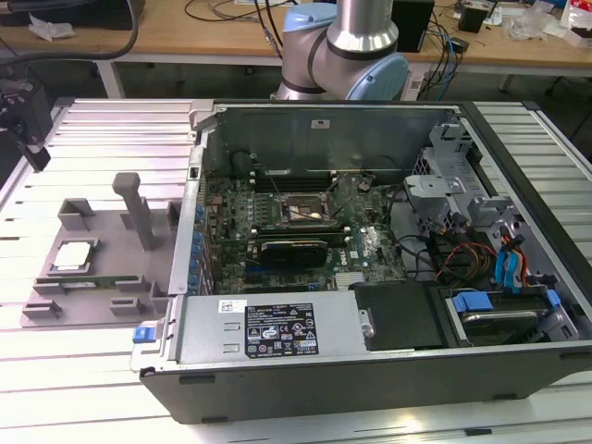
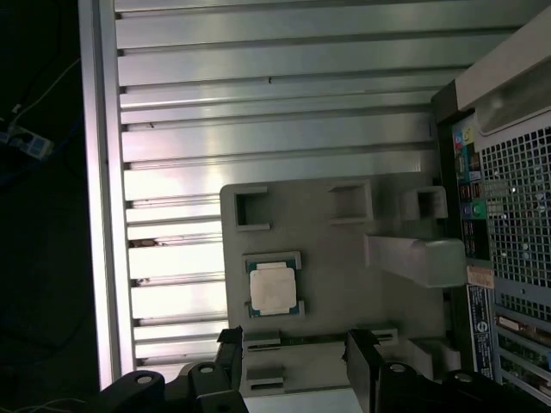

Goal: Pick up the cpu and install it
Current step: 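Pick up the cpu and move it towards the insertion slot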

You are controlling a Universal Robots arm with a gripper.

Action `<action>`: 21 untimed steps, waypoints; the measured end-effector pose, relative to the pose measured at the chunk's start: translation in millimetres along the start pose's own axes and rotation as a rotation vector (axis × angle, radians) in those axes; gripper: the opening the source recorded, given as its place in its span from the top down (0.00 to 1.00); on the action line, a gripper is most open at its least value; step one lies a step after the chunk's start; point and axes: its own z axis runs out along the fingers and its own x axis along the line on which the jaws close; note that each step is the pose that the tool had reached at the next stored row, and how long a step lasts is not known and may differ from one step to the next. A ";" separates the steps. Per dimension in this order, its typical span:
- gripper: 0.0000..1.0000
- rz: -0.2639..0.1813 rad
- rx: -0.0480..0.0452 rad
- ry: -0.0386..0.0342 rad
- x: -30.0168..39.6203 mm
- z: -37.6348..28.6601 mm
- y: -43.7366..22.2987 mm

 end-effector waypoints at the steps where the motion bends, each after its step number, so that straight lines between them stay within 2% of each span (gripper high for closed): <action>1: 0.40 0.000 0.0004 0.0000 0.1 1.2 0.0; 21: 0.40 0.000 0.0020 -0.0001 0.2 8.7 -0.4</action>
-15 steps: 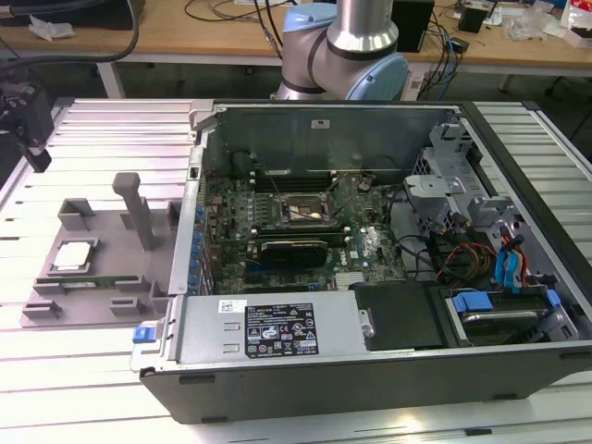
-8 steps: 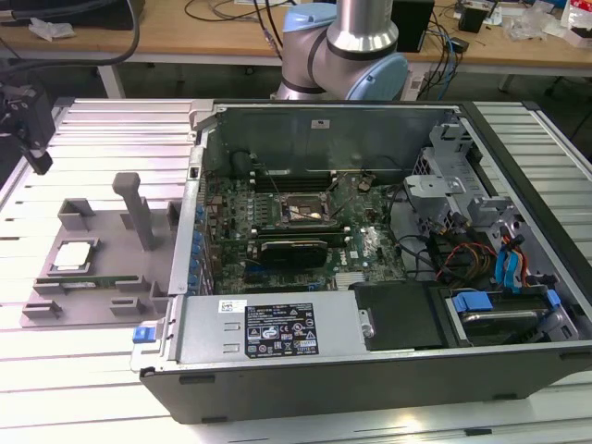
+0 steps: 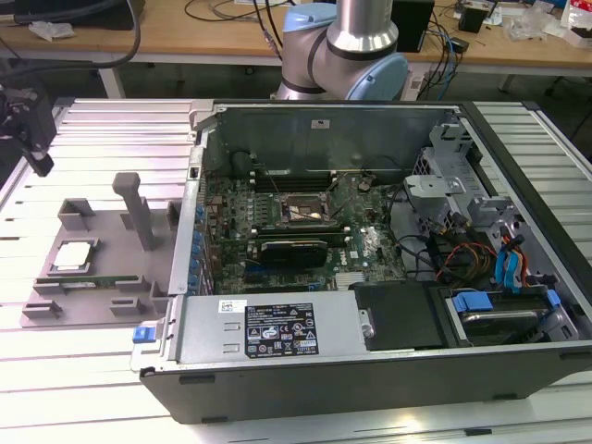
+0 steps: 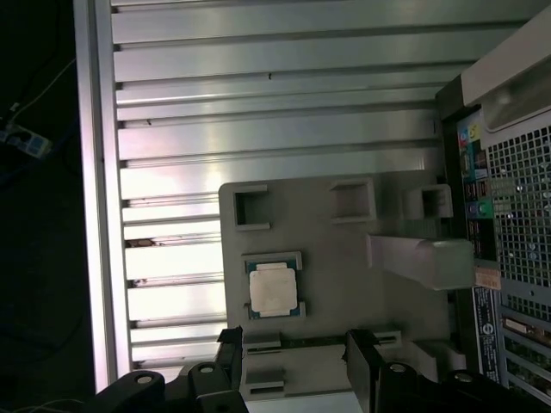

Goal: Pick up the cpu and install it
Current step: 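Pick up the cpu and move it towards the insertion slot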

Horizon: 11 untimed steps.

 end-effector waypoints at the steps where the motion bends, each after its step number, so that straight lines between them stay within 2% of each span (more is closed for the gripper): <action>1: 0.40 0.000 0.0001 0.0000 0.0 0.2 0.0; 11: 0.40 0.000 0.0007 0.0000 0.1 4.4 -0.2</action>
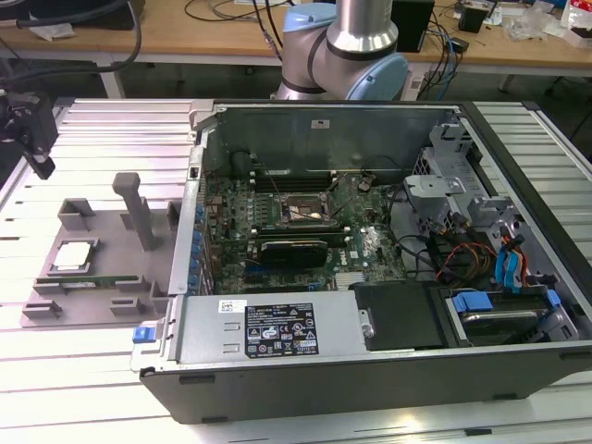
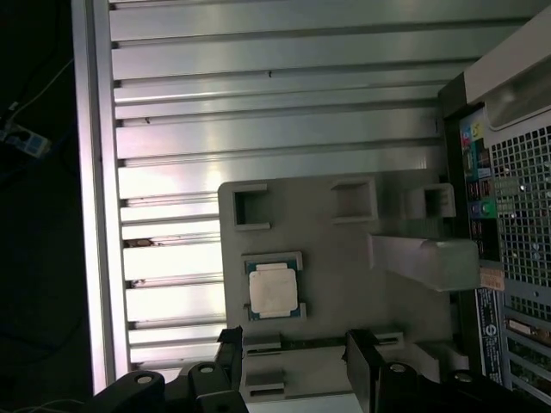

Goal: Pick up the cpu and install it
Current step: 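Pick up the cpu and move it towards the insertion slot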

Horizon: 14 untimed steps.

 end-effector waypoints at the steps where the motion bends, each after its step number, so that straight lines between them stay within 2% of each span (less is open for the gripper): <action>1: 0.40 0.000 0.0001 0.0000 0.0 1.0 0.0; 14: 0.40 0.000 0.0024 -0.0001 0.2 6.6 -0.3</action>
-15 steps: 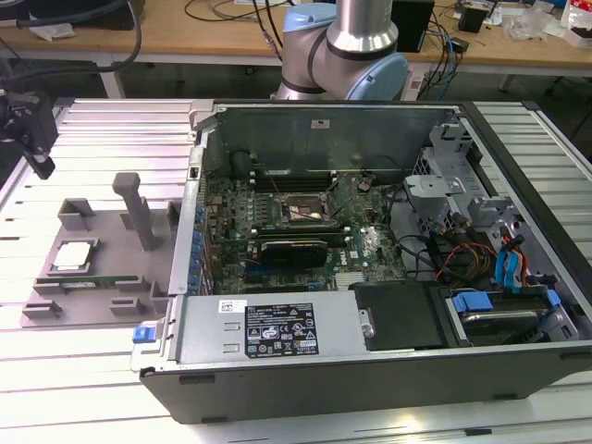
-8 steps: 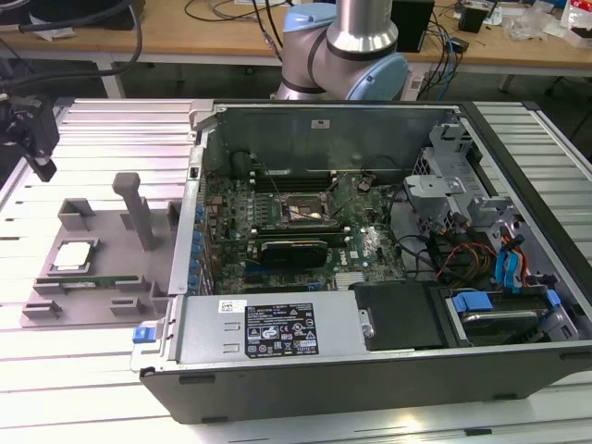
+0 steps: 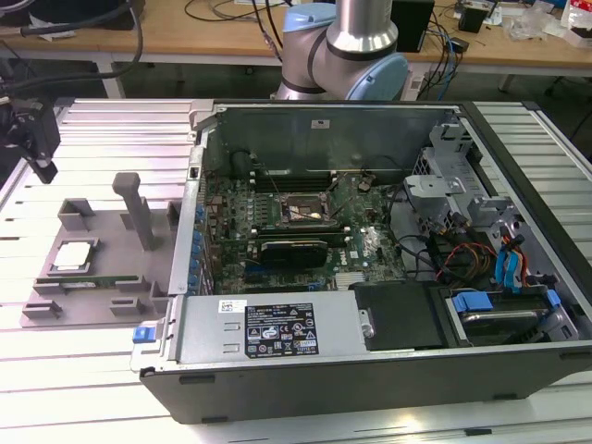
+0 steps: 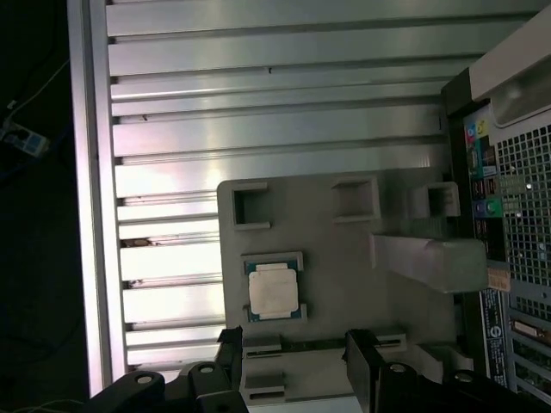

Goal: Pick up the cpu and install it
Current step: 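Pick up the cpu and move it towards the insertion slot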

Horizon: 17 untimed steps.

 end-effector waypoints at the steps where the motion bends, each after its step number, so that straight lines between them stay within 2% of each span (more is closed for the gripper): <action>1: 0.40 0.000 0.0010 -0.0002 0.1 2.9 -0.1; 2: 0.40 0.000 0.0016 -0.0003 0.1 6.3 -0.2; 8: 0.40 0.000 0.0025 -0.0003 0.3 11.0 -0.4; 9: 0.40 0.000 0.0063 -0.0005 0.4 11.7 -0.3; 11: 0.40 -0.001 0.0308 -0.0024 0.3 11.9 -0.1; 12: 0.40 -0.002 0.0522 -0.0039 0.4 11.9 0.4; 14: 0.40 -0.015 0.0793 -0.0059 0.4 11.9 0.8; 15: 0.40 -0.026 0.0845 -0.0064 0.4 12.0 0.7; 17: 0.40 -0.064 0.0861 -0.0065 0.3 12.1 0.7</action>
